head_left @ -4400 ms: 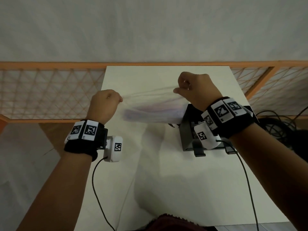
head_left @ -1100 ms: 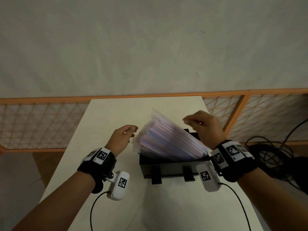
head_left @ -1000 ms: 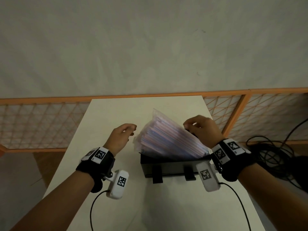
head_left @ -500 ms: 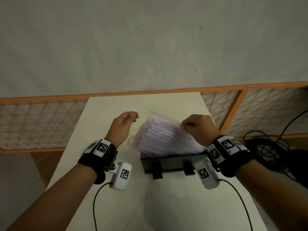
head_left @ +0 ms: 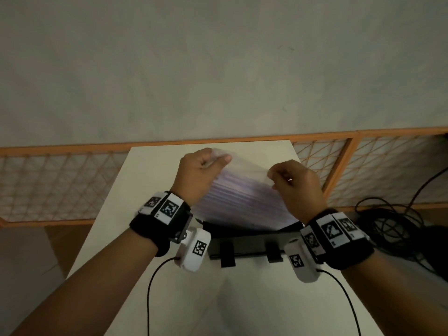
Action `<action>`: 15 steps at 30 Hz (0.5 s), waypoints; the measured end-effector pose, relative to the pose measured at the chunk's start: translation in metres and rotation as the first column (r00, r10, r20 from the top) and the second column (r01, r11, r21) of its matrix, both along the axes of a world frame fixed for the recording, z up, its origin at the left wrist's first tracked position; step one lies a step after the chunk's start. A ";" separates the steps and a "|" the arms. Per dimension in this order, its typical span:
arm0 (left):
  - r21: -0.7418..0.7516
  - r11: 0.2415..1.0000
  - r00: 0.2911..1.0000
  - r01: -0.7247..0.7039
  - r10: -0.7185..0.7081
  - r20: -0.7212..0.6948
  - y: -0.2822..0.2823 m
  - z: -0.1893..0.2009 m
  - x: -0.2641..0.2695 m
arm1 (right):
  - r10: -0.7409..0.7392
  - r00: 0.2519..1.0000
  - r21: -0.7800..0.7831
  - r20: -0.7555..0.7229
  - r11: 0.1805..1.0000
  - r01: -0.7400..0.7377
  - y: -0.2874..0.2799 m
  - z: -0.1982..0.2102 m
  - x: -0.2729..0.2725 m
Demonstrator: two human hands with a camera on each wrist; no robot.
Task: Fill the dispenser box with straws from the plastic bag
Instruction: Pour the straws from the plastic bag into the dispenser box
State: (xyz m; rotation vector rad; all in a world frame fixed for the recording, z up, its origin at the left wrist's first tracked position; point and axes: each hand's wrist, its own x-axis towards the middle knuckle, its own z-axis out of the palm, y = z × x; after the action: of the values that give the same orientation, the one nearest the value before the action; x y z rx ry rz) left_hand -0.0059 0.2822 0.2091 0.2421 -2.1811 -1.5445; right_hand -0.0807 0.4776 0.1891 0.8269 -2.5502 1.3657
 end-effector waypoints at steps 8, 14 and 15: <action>-0.122 0.988 0.992 0.095 -0.084 0.099 -0.007 0.016 -0.010 | 0.035 0.999 0.125 -0.026 0.992 -0.031 0.010 -0.004 -0.003; -0.126 0.982 0.989 0.140 -0.132 0.070 0.002 0.030 -0.008 | 0.037 0.999 0.117 -0.011 0.993 -0.036 0.011 0.000 -0.010; -0.130 0.983 0.991 0.131 -0.126 0.052 0.001 0.033 -0.009 | 0.034 0.999 0.120 -0.024 0.992 -0.031 0.011 0.000 -0.010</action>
State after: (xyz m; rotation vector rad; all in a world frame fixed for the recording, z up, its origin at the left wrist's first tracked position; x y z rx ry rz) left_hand -0.0150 0.2835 0.2418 0.0945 -2.3640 -1.4646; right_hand -0.0911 0.4884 0.1888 0.9030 -2.6316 1.2116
